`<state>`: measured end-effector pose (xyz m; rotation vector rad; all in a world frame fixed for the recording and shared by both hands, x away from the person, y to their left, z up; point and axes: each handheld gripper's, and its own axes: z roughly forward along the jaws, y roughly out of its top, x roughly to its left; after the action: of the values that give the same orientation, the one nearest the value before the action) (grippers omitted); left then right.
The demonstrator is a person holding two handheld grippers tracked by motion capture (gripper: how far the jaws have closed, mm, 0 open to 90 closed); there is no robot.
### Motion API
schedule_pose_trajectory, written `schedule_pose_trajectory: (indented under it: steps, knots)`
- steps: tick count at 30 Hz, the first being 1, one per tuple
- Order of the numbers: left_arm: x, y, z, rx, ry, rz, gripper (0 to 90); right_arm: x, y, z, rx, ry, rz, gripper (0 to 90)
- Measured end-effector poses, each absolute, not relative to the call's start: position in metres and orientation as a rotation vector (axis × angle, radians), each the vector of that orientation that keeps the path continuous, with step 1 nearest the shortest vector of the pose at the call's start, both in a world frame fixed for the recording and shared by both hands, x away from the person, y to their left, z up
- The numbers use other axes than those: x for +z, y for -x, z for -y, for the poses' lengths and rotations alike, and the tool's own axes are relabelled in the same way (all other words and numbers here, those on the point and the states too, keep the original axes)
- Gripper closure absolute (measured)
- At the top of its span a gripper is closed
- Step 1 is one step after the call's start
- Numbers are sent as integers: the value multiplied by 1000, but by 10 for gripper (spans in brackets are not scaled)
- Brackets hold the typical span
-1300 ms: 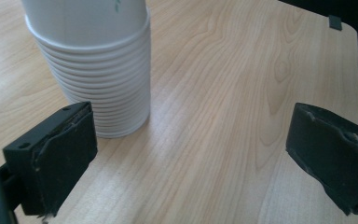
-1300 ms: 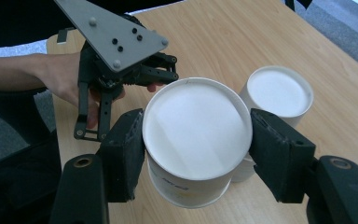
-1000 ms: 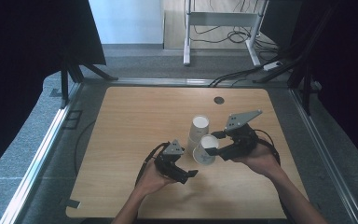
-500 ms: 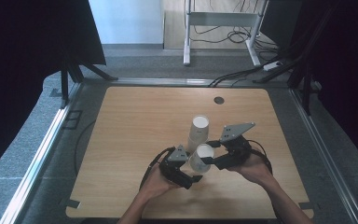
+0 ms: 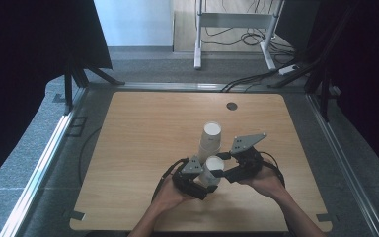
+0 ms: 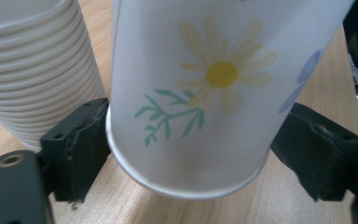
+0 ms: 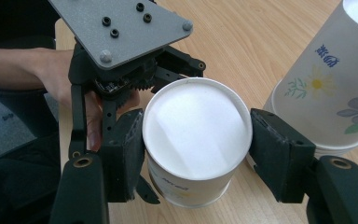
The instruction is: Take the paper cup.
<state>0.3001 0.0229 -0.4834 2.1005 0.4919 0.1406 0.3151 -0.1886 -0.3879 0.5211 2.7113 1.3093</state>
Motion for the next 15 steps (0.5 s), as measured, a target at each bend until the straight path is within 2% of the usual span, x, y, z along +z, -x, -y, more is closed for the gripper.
schedule_pose_trajectory:
  steps: [15]
  knots:
    - [-484,-300,-26,162,-2106,-481,288,-389,-317,190,1314,-523,-2714,375]
